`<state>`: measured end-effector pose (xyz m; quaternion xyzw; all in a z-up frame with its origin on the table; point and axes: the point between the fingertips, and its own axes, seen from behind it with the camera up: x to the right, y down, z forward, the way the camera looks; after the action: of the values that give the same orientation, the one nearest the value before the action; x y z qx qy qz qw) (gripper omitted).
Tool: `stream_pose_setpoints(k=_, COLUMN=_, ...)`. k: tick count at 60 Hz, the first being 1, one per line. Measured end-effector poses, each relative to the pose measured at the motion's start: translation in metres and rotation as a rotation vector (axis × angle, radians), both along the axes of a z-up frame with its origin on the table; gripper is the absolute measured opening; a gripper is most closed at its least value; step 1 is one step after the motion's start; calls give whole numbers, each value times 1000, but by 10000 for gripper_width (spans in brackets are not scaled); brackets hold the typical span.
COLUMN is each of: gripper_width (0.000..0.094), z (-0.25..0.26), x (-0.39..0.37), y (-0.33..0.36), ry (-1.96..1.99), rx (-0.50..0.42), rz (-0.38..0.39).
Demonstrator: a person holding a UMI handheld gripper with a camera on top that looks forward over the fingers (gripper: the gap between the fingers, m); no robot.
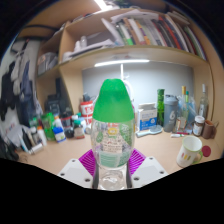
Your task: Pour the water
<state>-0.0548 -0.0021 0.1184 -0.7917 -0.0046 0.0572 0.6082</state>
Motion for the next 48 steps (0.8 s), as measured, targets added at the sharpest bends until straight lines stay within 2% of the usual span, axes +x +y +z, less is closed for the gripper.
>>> stream_pose_setpoints(k=8, gripper_width=377, z=71, x=43, y=18, ry=401, rx=14, rz=-40)
stream_pose_setpoints(k=13, gripper_width=377, z=95, x=77, y=27, ry=731, rx=-14, rz=-102)
stream_pose_setpoints(k=21, gripper_width=375, z=86, x=112, y=35, ry=1263, rx=-119, rz=-166)
stream_pose_setpoints(k=30, gripper_width=374, z=72, x=125, y=46, ry=1726, rx=-230, rz=-170)
stream_pose_setpoints(k=40, gripper_width=378, z=79, x=129, y=54, ry=1981, rx=-247, rz=-141)
stream_pose_setpoints(k=48, gripper_width=378, z=83, x=140, y=61, ry=2121, rx=-233, rz=-152)
